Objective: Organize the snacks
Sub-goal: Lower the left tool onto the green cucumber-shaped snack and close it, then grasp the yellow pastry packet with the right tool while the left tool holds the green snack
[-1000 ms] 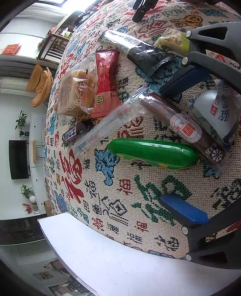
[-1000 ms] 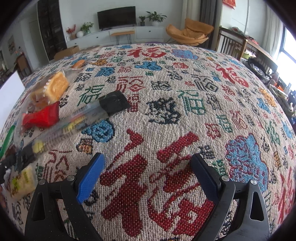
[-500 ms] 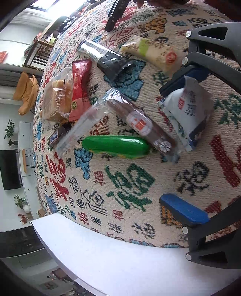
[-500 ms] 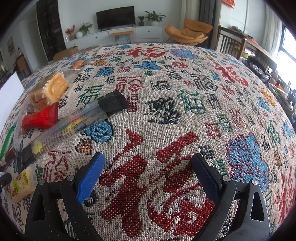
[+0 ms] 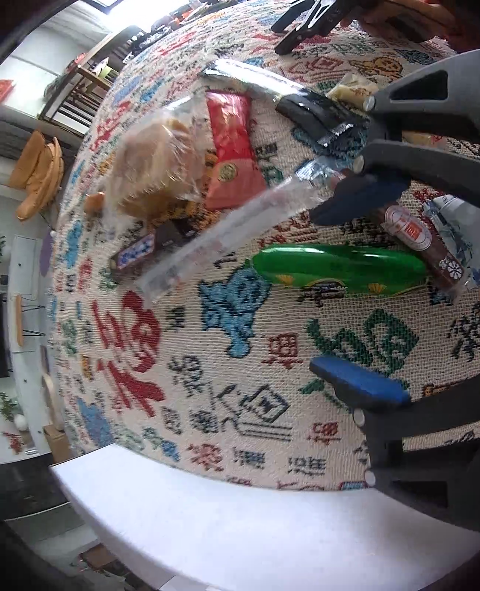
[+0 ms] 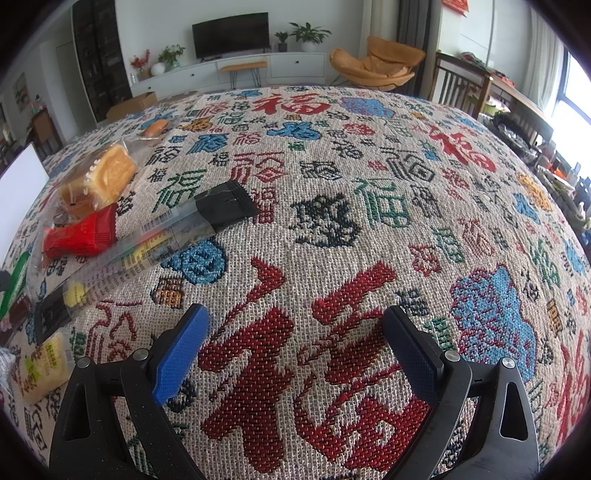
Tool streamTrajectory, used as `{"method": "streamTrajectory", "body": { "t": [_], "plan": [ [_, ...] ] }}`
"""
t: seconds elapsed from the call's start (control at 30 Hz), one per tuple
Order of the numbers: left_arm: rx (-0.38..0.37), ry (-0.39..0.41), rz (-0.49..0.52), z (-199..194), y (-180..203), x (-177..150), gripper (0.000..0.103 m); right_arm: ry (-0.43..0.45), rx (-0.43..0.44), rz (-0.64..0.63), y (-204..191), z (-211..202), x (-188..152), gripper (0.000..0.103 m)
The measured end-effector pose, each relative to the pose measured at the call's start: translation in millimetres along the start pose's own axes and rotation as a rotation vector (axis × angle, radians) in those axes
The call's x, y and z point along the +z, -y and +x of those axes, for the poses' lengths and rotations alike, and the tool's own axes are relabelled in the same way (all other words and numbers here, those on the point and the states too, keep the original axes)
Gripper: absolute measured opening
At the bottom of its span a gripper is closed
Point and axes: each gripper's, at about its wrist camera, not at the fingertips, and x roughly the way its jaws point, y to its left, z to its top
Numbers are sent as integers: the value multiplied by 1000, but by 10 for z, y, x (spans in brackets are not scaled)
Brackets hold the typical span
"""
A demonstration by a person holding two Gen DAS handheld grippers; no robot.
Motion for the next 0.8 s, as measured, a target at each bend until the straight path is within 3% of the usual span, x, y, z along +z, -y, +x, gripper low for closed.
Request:
{"method": "streamTrajectory", "body": {
  "t": [0.03,0.07,0.1,0.13,0.23,0.37,0.47,0.53,0.63,0.7,0.77,0.8],
  "plan": [
    [21,41,39,-36,55,-28,65,0,0,0,0,0,-1,97],
    [29,23,72,-17,107,-59,62,0,0,0,1,1,-1,97],
    [45,36,98,-45,142,-103,48,0,0,0,-1,3,-1,97],
    [27,43,109,-81,150,-146,26,0,1,1,-2,6,-2,97],
    [23,53,55,-186,17,-286,23,-1,0,0,-1,3,0,97],
    [-78,107,-163,-427,-401,-564,22,1,4,2,4,2,-8,97],
    [-122,180,-232,-714,-551,-787,22,-18,29,-24,-2,-11,-4,97],
    [-127,231,-230,-905,-588,-908,23,-120,87,-38,-56,-86,13,96],
    [-125,284,-222,-1115,-558,-1044,23,-271,389,167,-232,-299,-82,96],
    [-132,310,-218,-1174,-529,-1049,23,-426,535,270,-543,-292,-163,95],
    [-143,336,-209,-1245,-493,-1063,23,-515,603,343,-848,-221,-219,93],
    [-148,350,-208,-1290,-480,-1097,23,-527,575,355,-973,-193,-216,95]
  ]
}}
